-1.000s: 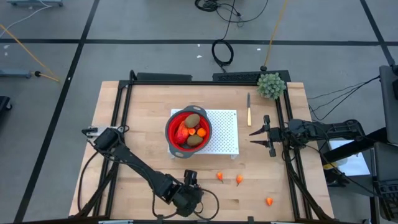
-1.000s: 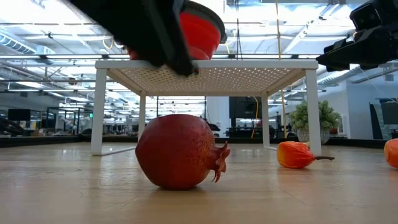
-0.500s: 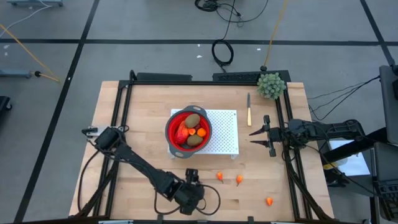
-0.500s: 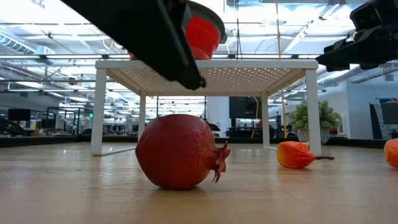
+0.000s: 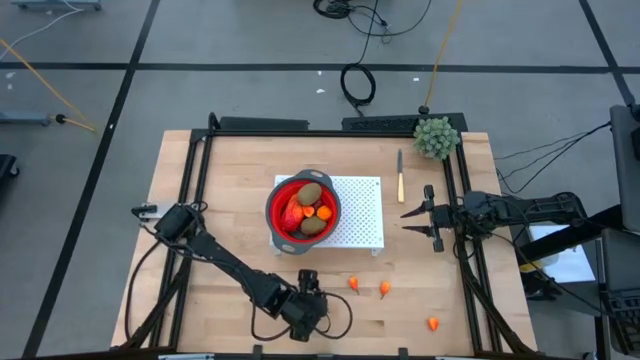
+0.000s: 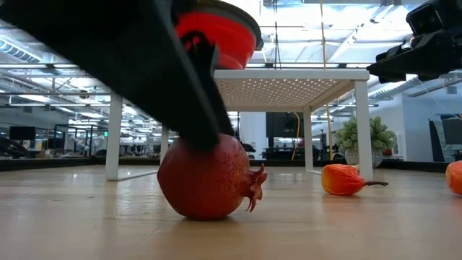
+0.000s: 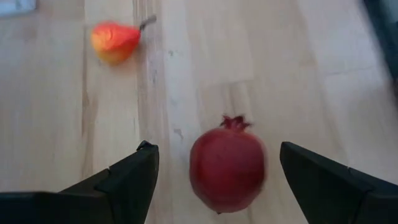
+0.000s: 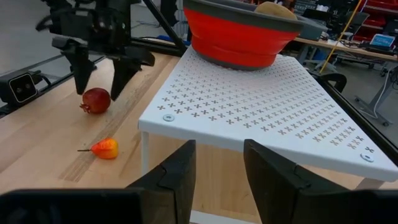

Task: Pick & Place Fruit
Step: Put the pomegranate into the strainer bowl on the shelf

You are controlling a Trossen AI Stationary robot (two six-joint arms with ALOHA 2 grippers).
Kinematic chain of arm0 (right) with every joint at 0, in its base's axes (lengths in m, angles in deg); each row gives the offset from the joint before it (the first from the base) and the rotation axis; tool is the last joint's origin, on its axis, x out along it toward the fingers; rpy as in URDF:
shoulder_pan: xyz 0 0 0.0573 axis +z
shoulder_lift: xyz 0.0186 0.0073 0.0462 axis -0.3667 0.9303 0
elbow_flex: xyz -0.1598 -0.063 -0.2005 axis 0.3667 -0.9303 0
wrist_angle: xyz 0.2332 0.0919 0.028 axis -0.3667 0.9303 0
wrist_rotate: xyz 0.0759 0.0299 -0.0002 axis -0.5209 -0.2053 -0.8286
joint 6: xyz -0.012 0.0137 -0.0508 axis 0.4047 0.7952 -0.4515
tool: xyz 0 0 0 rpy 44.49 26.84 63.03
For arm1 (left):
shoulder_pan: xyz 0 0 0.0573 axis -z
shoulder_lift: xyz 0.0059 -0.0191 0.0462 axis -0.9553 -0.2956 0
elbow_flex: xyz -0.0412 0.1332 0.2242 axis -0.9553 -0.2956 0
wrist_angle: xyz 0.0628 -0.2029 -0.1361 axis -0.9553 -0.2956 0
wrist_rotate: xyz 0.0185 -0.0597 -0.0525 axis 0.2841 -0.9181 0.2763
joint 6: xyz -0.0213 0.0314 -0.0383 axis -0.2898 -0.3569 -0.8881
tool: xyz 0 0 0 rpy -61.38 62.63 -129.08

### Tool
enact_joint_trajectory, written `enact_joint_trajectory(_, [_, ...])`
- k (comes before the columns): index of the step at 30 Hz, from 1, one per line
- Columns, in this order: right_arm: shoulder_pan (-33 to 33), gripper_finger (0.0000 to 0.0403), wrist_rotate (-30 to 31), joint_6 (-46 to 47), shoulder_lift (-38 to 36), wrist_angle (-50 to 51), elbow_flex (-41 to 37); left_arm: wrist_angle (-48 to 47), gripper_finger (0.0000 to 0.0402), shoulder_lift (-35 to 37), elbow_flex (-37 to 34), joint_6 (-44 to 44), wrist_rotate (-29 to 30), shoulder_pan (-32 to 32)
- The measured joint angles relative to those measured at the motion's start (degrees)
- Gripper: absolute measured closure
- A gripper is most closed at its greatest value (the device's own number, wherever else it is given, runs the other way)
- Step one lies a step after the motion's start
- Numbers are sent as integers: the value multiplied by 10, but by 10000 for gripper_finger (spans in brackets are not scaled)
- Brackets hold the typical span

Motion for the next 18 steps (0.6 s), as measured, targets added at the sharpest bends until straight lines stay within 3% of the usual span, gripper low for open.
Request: enact_joint_trajectory(18, [0,273,0,0,0,0,0,23,78,-26,-15,9,-15,-14])
